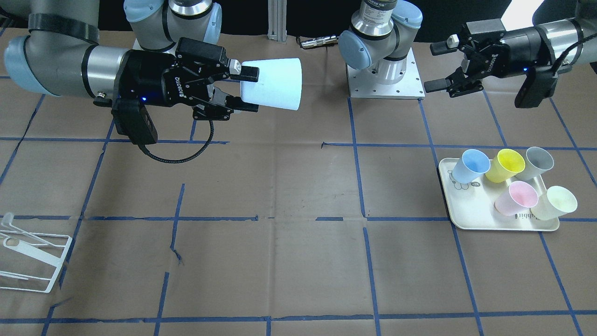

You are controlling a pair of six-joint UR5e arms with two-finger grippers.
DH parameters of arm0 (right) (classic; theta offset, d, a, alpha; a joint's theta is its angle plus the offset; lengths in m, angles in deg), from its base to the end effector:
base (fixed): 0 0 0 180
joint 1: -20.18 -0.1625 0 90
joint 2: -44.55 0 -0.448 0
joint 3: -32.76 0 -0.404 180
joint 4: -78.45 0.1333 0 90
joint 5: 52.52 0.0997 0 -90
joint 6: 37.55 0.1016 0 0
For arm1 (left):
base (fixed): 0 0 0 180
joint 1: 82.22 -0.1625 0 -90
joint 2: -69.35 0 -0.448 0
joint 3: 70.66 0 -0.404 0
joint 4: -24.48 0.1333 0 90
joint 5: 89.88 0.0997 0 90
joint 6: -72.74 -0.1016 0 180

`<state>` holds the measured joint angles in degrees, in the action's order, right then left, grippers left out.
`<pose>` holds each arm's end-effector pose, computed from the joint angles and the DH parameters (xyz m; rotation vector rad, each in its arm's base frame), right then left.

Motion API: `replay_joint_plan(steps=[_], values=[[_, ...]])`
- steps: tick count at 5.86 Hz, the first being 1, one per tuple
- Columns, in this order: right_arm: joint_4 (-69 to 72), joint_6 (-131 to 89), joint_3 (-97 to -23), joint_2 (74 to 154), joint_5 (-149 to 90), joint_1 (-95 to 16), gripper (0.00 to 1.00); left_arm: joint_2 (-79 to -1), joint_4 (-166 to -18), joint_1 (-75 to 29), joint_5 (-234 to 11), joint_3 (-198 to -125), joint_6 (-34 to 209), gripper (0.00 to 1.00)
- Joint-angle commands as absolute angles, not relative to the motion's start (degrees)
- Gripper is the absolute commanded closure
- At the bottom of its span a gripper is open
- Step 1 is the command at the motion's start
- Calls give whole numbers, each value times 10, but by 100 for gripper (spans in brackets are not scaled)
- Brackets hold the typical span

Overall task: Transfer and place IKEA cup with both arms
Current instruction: 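Carry the cup to table center with right gripper while left gripper rises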

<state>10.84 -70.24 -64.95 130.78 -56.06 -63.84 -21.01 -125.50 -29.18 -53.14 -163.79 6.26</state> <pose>0.1809 -0.5264 0.4684 0.0741 1.6205 -0.0373 0.0667 -0.4457 0.4695 0.0793 -1.8396 0.0184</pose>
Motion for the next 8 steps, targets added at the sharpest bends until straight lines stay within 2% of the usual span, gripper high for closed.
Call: replay_joint_plan(steps=[1, 5, 8], values=[[107, -702, -651, 1308, -560, -638, 81, -227, -1258, -277, -571, -1640, 63, 4], [105, -703, -651, 1308, -559, -638, 81, -281, -1270, -136, -690, -1627, 81, 2], [104, -707, -653, 1308, -559, -638, 81, -279, -1271, -131, -753, -1625, 79, 2]])
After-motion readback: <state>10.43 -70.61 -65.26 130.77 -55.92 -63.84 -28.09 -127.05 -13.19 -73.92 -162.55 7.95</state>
